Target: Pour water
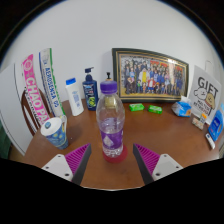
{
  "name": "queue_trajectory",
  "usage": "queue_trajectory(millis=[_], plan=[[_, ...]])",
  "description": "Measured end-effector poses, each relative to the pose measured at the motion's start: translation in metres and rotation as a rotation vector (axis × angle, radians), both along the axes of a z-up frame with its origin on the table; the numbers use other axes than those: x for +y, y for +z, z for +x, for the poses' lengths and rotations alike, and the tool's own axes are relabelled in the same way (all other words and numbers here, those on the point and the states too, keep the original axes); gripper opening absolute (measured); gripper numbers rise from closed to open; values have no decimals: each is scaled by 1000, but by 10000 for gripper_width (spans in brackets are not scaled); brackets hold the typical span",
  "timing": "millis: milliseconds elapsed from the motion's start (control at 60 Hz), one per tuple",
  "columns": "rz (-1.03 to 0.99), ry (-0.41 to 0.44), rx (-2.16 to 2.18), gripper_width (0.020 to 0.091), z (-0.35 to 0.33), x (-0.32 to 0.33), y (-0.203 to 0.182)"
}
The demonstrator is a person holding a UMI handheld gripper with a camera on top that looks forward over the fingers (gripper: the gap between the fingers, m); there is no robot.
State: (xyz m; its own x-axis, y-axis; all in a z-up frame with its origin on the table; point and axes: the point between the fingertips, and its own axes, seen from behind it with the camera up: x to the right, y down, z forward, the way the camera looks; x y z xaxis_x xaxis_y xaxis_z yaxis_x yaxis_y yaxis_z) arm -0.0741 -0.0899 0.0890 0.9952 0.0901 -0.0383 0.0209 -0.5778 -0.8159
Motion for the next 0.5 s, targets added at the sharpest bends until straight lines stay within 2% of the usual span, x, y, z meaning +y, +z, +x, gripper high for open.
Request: queue_trajectory(millis=[233,500], plan=[[24,-37,-97,854,-2,-93,83],[3,-96,-104,855,-14,-181,132]])
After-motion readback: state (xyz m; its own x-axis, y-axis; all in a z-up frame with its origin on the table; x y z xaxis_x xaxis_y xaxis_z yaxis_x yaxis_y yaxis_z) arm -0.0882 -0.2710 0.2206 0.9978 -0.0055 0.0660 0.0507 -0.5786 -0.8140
